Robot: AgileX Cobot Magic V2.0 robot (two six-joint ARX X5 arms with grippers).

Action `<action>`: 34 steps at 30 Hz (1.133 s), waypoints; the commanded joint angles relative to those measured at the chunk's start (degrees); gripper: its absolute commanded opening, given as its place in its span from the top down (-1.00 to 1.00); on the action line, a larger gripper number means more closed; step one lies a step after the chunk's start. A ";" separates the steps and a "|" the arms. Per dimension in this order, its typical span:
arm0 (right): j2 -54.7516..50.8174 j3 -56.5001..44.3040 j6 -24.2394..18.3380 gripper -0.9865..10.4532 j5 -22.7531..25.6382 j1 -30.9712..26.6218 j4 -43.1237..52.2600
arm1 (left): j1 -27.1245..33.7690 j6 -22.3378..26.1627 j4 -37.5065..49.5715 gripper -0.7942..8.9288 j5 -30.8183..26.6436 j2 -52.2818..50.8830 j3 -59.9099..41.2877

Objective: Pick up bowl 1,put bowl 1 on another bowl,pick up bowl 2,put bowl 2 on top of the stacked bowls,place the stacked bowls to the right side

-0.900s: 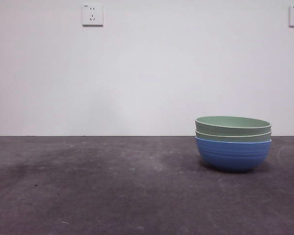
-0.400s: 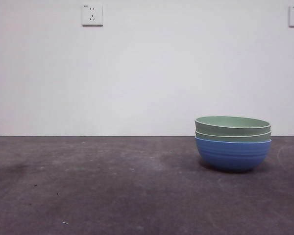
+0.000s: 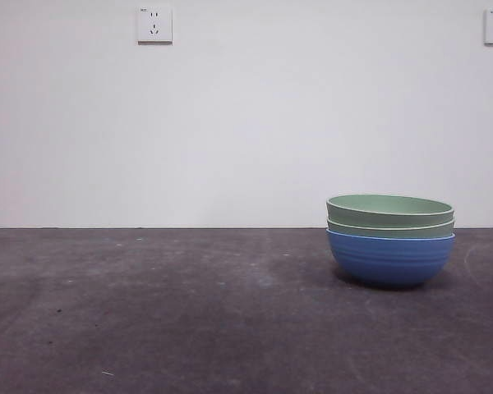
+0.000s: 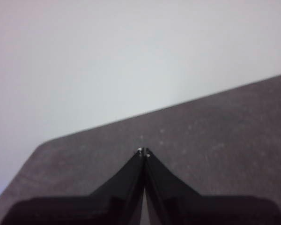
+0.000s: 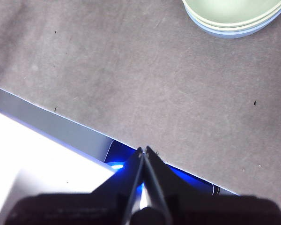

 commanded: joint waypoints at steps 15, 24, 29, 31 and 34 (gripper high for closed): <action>0.00 -0.35 -0.07 0.82 0.15 0.09 0.13 | 0.20 -4.66 -7.58 0.84 0.02 -6.19 -7.23; 0.00 -0.35 -0.07 0.82 0.15 0.09 0.13 | 0.20 -6.32 -12.02 0.84 0.00 -6.19 -7.23; 0.00 -0.35 -0.07 0.82 0.15 0.09 0.13 | 0.20 -6.32 -12.00 0.84 0.00 -6.19 -7.23; 0.00 -0.35 -0.07 0.82 0.15 0.09 0.13 | 0.20 -6.34 -12.00 0.84 0.00 -6.19 -7.23; 0.00 -0.35 -0.07 0.82 0.15 0.09 0.13 | 0.20 -6.34 -12.00 0.84 0.00 -6.19 -7.23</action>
